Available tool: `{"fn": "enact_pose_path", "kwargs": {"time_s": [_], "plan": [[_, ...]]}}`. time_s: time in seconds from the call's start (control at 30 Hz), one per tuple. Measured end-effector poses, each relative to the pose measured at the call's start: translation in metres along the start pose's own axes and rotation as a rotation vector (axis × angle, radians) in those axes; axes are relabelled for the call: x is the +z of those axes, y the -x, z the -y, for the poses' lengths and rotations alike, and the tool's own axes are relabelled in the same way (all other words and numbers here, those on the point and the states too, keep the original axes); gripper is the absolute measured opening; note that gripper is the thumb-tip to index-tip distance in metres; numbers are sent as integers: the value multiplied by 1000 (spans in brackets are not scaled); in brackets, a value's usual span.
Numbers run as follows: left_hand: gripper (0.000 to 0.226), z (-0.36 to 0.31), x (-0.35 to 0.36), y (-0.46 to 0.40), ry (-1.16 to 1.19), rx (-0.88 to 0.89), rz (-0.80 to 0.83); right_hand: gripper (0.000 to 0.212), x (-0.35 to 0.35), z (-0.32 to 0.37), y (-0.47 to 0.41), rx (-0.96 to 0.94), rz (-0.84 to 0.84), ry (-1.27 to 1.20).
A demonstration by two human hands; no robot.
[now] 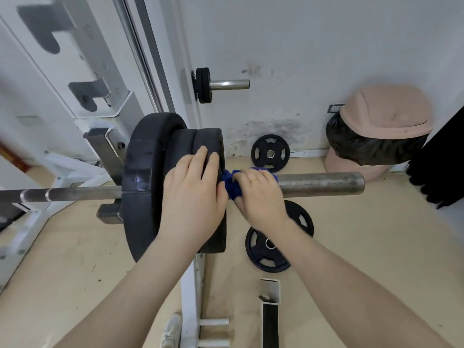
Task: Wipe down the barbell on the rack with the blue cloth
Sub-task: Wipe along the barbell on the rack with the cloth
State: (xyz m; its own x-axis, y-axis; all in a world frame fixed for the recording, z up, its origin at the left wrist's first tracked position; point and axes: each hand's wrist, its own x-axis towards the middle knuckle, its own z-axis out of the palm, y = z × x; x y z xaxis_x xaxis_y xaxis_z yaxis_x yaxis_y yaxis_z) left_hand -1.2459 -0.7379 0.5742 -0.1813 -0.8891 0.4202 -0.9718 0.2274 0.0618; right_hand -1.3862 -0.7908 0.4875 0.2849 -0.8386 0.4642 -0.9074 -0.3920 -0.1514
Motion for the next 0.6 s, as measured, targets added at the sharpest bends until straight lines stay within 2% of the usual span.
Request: {"fn": "enact_pose_path", "kwargs": {"time_s": [0.07,0.17,0.23,0.33,0.4,0.43,0.5,0.6], "plan": [[48,-2,3,2,-13,-3,-13,26,-17,-14,-22,90,217,-55],[43,-4,8,5,-60,-7,-44,28,-22,-22,-56,270,479,-129],[42,-3,10,3,-55,-5,-55,29,-20,-20,-59,270,483,-118],[42,-4,11,2,-50,-15,-48,27,-9,-18,-22,121,154,17],[43,-6,11,1,-68,-3,-31,29,-5,-16,-2,59,10,97],[43,-8,12,1,-77,20,-18,28,-4,-18,-4,71,12,101],[46,-13,10,0,-86,93,-13,24,-8,-20,-22,176,124,17],[53,-30,11,-2,-40,204,-31,18,-16,-41,-51,326,415,-170]]}}
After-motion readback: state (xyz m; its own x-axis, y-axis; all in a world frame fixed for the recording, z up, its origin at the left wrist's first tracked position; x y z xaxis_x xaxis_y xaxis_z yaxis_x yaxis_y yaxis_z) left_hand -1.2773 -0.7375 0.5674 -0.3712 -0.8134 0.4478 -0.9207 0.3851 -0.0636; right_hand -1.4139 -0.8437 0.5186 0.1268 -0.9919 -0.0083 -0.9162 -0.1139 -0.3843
